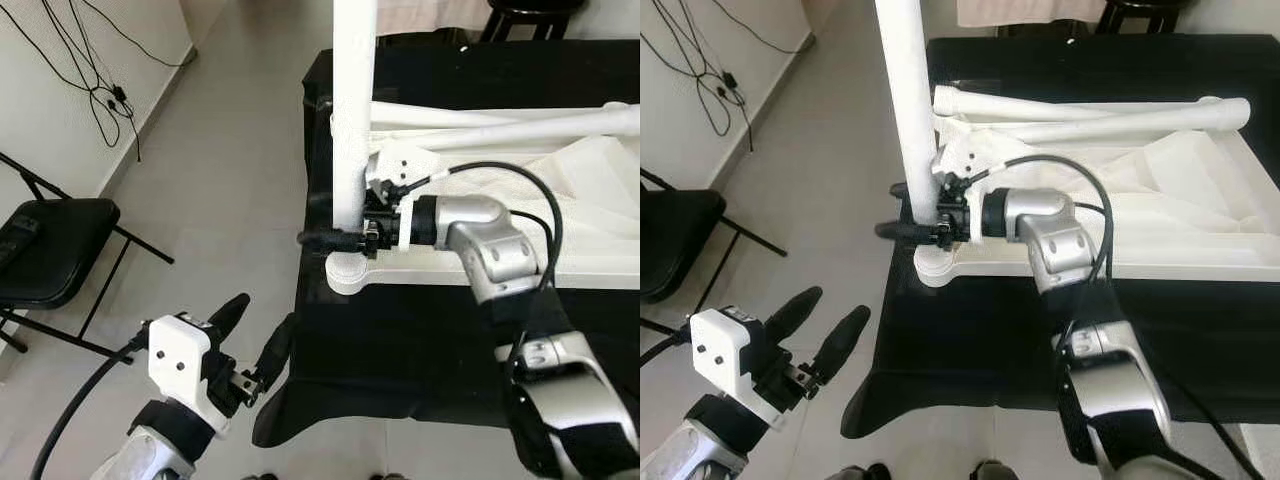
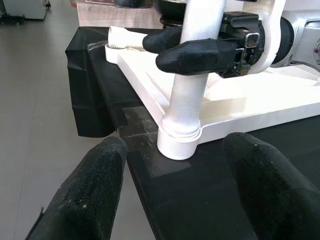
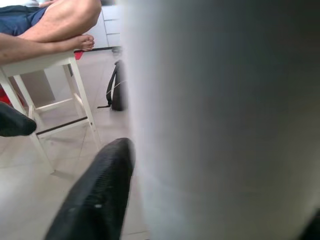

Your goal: Building children table

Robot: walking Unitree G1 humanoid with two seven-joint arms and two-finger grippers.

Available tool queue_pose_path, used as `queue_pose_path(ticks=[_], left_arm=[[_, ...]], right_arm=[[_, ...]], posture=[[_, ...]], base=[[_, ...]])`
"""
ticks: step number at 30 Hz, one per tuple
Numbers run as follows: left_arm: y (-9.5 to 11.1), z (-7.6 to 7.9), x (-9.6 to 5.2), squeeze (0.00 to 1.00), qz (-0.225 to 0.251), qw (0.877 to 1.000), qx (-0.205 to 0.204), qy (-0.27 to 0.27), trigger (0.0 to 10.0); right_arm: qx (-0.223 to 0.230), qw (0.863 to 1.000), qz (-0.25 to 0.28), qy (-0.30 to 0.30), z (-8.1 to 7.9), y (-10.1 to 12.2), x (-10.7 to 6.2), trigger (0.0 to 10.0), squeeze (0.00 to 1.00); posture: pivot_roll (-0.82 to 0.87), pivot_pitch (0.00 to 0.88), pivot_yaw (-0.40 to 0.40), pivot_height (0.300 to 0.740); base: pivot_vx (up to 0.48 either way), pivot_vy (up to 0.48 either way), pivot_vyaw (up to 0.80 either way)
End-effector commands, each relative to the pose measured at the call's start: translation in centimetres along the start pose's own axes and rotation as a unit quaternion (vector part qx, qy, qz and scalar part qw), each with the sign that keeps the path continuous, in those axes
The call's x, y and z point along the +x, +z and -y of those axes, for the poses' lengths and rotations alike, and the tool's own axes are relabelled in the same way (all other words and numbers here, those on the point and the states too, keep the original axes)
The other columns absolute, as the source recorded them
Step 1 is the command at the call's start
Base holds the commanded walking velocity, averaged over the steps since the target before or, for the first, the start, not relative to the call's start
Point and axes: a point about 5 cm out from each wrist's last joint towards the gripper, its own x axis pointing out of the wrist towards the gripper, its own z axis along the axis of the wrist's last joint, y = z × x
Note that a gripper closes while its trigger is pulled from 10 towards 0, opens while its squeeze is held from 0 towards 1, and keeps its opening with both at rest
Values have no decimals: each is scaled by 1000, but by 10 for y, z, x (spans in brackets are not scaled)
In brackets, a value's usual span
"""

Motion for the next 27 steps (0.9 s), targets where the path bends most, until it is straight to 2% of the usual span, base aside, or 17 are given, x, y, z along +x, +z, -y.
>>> queue_pose_path(ticks=[1, 5, 7, 8, 11, 12, 13, 14, 15, 16, 17, 18, 19, 22, 24, 26, 27], left_arm=[[0, 2, -2, 0, -3, 1000, -4, 0, 10000], [0, 3, -2, 0, -3, 1000, -6, -1, 10000], [0, 3, -2, 0, -3, 1000, -6, -1, 10000], [-1, 3, -2, 0, -3, 1000, -7, -2, 10000], [-1, 2, -3, 0, -3, 1000, -7, -2, 10000], [-2, 2, -3, 0, -3, 1000, -7, -1, 10000], [-2, 0, -3, 0, -3, 1000, -6, -1, 10000], [-2, 0, -3, 0, -3, 1000, -6, -1, 10000], [-2, -1, -3, 0, -3, 1000, -6, 0, 10000], [-2, -2, -2, 0, -2, 1000, -5, 0, 10000], [-2, -2, -2, 0, -2, 1000, -5, 0, 10000], [-3, -3, -1, 0, -2, 1000, -5, -1, 10000], [-4, -4, -1, 0, -3, 1000, -5, -3, 10000], [-5, -4, 0, 0, -4, 1000, -6, -5, 10000], [-6, -4, 1, 0, -5, 1000, -6, -9, 10000], [-7, -4, 1, 0, -5, 1000, -6, -9, 10000], [-7, -4, 2, 0, -4, 1000, -6, -7, 10000]], right_arm=[[-2, 999, 2, 35, -3, -2, 4, 0, 0], [-3, 999, -4, 33, -3, -6, -8, 0, 0], [-3, 999, -4, 33, -3, -6, -8, 0, 0], [-1, 1000, -10, 6, -7, -12, -19, 0, 0], [3, 1000, -12, -16, -10, -17, -24, 0, 0], [17, 997, -14, -71, -15, -24, -21, 0, 0], [52, 957, -11, -286, -7, -34, -19, 0, 0], [52, 957, -11, -286, -7, -34, -19, 0, 0], [83, 894, -22, -439, -5, -45, -25, 0, 0], [116, 873, -61, -469, -27, -62, -25, 0, 0], [116, 873, -61, -469, -27, -62, -25, 0, 0], [128, 868, -81, -473, -47, -71, -24, 0, 0], [133, 880, -89, -447, -60, -75, -21, 0, 0], [135, 886, -92, -434, -66, -77, -19, 0, 0], [121, 902, -85, -405, -64, -72, -10, 0, 0], [115, 907, -85, -395, -64, -70, -7, 0, 0], [106, 909, -88, -393, -64, -68, -5, 2706, 0]], posture=[[28, 218, 15, 740], [20, 210, 12, 740], [20, 210, 12, 740], [9, 204, 7, 740], [6, 203, 5, 740], [2, 196, 1, 740], [-12, 194, 4, 740], [-12, 194, 4, 740], [-12, 194, 4, 740], [-23, 192, 14, 740], [-23, 192, 14, 740], [-24, 184, 23, 740], [-35, 167, 31, 740], [-35, 167, 31, 740], [-25, 154, 19, 740], [-24, 155, 18, 740], [-24, 155, 18, 740]], base=[[0, 0, 0], [0, 0, 0], [0, 0, 0], [0, 0, 0], [0, 0, 0], [0, 0, 0], [0, 0, 0], [0, 0, 0], [0, 0, 0], [0, 0, 0], [0, 0, 0], [0, 0, 0], [0, 0, 0], [0, 0, 0], [0, 0, 0], [0, 0, 0], [0, 0, 0]])
